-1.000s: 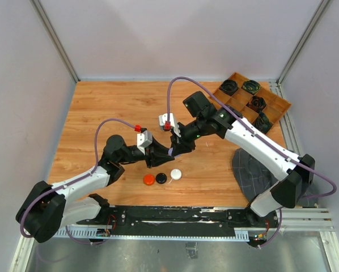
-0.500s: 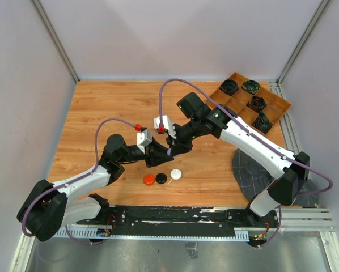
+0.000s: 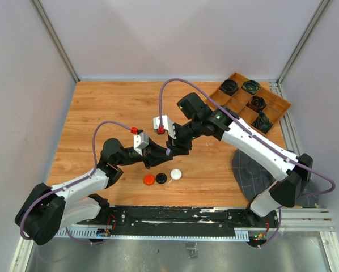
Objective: Insert the wireless bluetooth earbuds into the charging case
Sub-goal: Open the charging case.
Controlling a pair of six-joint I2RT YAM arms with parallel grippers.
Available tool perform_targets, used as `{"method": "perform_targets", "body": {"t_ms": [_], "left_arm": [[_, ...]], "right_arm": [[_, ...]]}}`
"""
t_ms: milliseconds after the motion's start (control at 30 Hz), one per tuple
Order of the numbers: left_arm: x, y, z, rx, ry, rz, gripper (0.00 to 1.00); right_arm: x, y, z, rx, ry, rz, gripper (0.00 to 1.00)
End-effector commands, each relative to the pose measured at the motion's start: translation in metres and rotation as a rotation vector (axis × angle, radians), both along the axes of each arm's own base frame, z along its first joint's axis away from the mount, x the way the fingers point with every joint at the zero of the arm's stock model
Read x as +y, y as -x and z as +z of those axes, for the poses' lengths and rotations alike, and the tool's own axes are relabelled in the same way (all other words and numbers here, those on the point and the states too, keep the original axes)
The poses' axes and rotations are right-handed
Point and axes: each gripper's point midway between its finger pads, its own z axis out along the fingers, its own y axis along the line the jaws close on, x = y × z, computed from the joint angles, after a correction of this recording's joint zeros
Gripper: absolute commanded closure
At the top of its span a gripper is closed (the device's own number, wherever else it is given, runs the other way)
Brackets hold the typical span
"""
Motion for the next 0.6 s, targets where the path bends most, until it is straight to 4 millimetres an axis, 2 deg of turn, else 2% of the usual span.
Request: {"method": "perform_targets", "body": {"t_ms": [0, 167, 367, 567], "left_arm": [[0.0039, 0.0003, 0.0135, -0.065, 0.048, 0.03, 1.0], [0.0063, -0.0011, 0.0143, -0.073, 0.053, 0.053, 1.0], [0.0069, 0.0008, 0.0193, -0.08, 0.069, 0.05, 1.0], [0.0072, -0.0003, 0.0172, -0.076, 0.06, 0.056, 0.97]], "right_arm": [[-0.005, 0.0018, 0.0156, -0.056, -0.033, -0.024, 0.53], [-0.0107, 0.0023, 0.0176, -0.053, -0.041, -0.05, 0.54], [-0.0103, 0.0076, 0.0169, -0.029, -0.055, -0.043, 0.6], [-0.0071, 0.0079, 0.0155, -0.006, -0.054, -0.045, 0.75]]}}
